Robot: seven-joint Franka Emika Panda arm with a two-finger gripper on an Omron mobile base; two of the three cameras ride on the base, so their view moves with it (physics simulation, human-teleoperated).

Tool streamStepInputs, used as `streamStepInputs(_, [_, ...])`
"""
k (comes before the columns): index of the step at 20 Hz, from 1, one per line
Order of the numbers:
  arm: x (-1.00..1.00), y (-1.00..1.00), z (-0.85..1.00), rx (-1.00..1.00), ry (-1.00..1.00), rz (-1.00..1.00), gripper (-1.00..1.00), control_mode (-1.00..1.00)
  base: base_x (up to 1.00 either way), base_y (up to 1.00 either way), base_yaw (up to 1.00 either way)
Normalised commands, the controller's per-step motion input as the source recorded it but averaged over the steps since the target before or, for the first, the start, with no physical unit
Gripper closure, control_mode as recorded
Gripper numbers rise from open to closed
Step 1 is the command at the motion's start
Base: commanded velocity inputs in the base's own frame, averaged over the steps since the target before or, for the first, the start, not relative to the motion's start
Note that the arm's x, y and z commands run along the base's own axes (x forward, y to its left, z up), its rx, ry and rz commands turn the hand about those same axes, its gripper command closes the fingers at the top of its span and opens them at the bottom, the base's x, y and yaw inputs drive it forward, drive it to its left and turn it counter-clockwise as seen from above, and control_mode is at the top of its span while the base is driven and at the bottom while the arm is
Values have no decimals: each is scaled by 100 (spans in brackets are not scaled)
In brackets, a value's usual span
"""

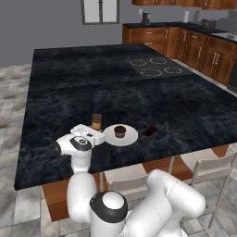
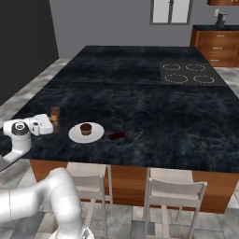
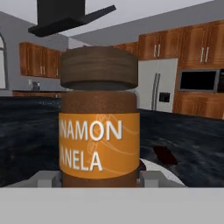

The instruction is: Take the cinnamon bottle from the cabinet and place it on the dining table, next to the plate with the cupcake. Then take the chocolate from the dining counter and place it on the cupcake plate.

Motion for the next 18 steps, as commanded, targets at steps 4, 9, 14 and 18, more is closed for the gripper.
streamStepInputs(4, [2,0,-42,9,0,-16,100,-100,0,0,0])
streamStepInputs(9, [2,-1,-53,3,0,-11,100,-100,0,0,0])
streamStepInputs(14, [3,-5,-35,0,-4,-5,100,-100,0,0,0])
streamStepInputs(18, [8,-3,-38,0,-8,-1,100,-100,0,0,0])
